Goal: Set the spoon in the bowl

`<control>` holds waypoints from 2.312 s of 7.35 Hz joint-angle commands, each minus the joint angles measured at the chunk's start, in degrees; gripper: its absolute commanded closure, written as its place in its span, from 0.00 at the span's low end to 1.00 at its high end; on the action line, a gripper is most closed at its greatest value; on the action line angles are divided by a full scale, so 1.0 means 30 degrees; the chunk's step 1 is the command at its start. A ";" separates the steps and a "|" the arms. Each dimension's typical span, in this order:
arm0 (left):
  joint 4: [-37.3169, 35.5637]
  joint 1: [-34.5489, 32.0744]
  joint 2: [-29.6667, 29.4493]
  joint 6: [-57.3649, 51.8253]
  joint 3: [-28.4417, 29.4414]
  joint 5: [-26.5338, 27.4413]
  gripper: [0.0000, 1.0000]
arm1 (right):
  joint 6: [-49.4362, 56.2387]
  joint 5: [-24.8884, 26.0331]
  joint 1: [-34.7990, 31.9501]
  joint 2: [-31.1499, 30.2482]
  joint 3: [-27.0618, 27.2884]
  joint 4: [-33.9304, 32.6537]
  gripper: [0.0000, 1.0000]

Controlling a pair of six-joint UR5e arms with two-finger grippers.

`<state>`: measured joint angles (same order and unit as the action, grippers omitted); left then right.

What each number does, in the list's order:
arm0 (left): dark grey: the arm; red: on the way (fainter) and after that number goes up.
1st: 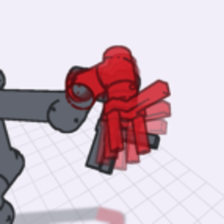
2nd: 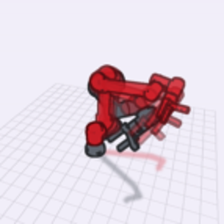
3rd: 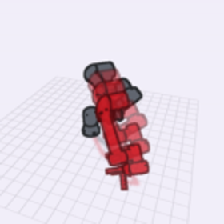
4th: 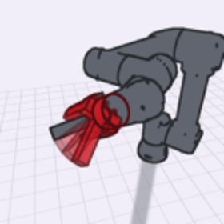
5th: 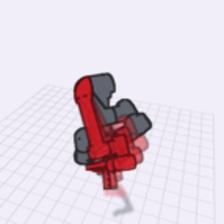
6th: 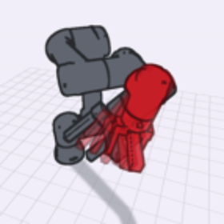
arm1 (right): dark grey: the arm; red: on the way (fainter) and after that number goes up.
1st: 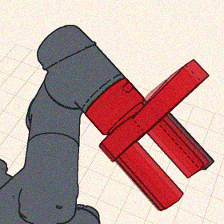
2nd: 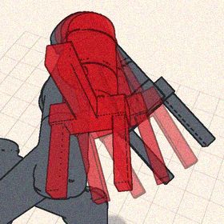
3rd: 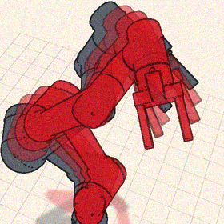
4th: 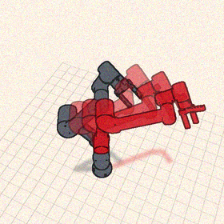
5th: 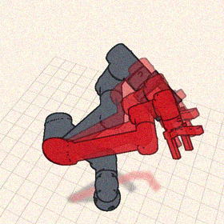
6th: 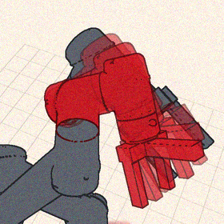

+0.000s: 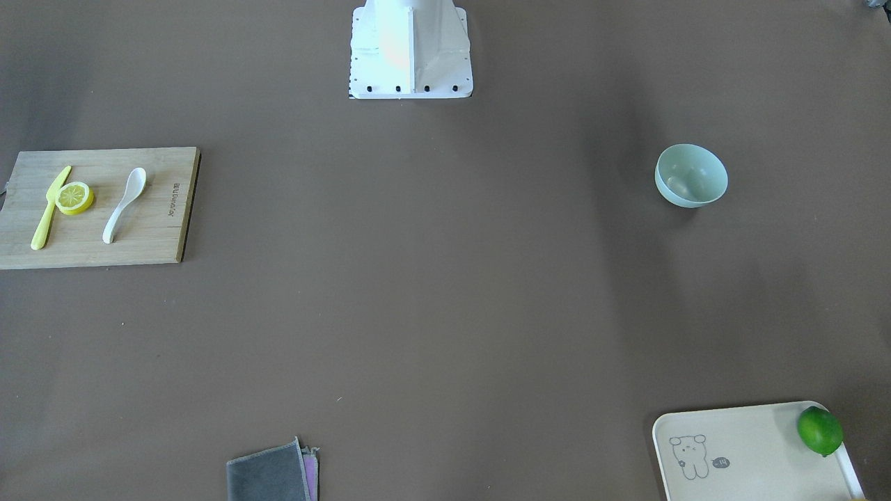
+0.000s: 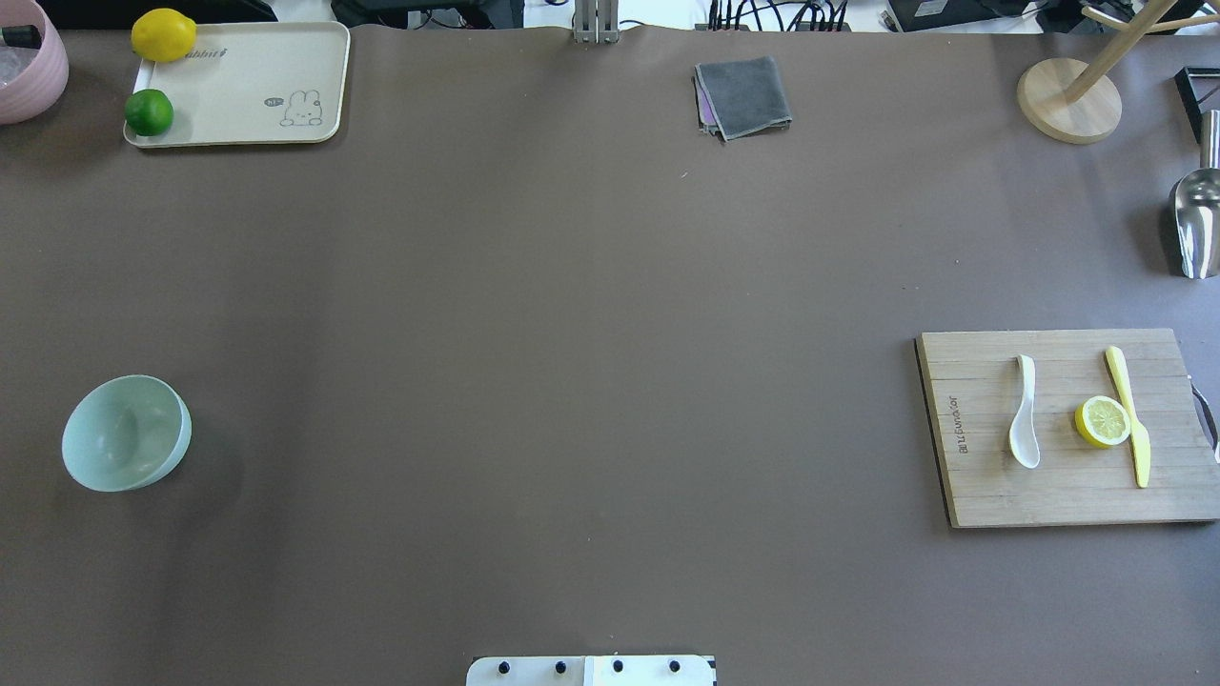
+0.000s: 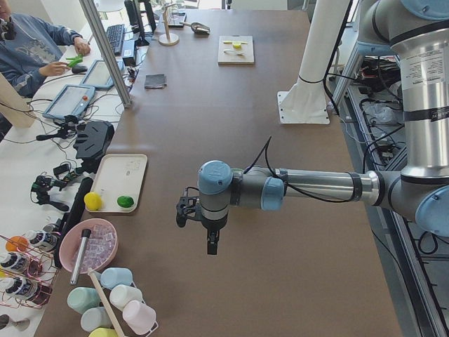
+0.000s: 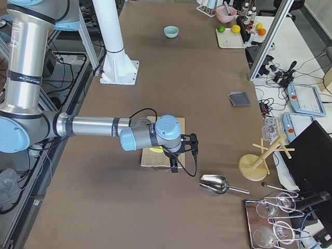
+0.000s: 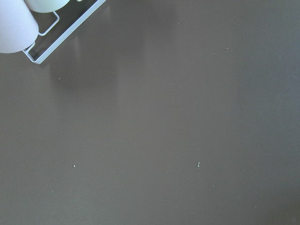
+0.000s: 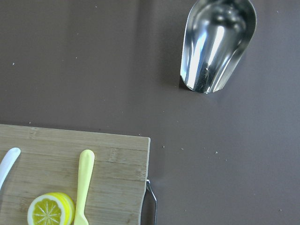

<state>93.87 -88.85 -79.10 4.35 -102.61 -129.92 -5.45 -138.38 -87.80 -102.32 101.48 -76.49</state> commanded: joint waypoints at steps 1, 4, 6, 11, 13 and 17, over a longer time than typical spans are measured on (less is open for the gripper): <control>-0.0002 -0.0030 0.0000 0.0043 -0.0276 -0.0110 0.02 | 0.0000 0.0015 -0.0001 -0.0139 -0.0017 0.0007 0.00; 0.0027 -0.0060 0.0261 0.0131 -0.0629 -0.0081 0.02 | 0.0000 0.0044 -0.0001 -0.0111 -0.0017 0.0007 0.00; 0.0289 0.0028 0.0031 0.0102 -0.0600 -0.0110 0.02 | 0.0174 0.0044 0.0028 -0.0052 -0.0046 0.0036 0.00; 0.1698 0.0086 -0.0230 0.0741 -0.0427 -0.0638 0.02 | 0.0177 0.0044 0.0028 -0.0022 0.0217 0.0095 0.00; 0.2714 0.0086 -0.0090 0.1565 -0.0834 -0.0754 0.02 | 0.0263 0.0103 0.0028 0.0065 0.0247 0.0095 0.00; 0.6061 0.4312 -0.0291 0.8286 -0.2030 -0.1870 0.02 | 0.0089 0.0044 0.0116 0.0065 0.0920 0.0066 0.00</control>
<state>109.88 -82.65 -79.56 22.23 -106.85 -135.64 -4.91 -138.29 -87.58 -102.13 103.74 -76.28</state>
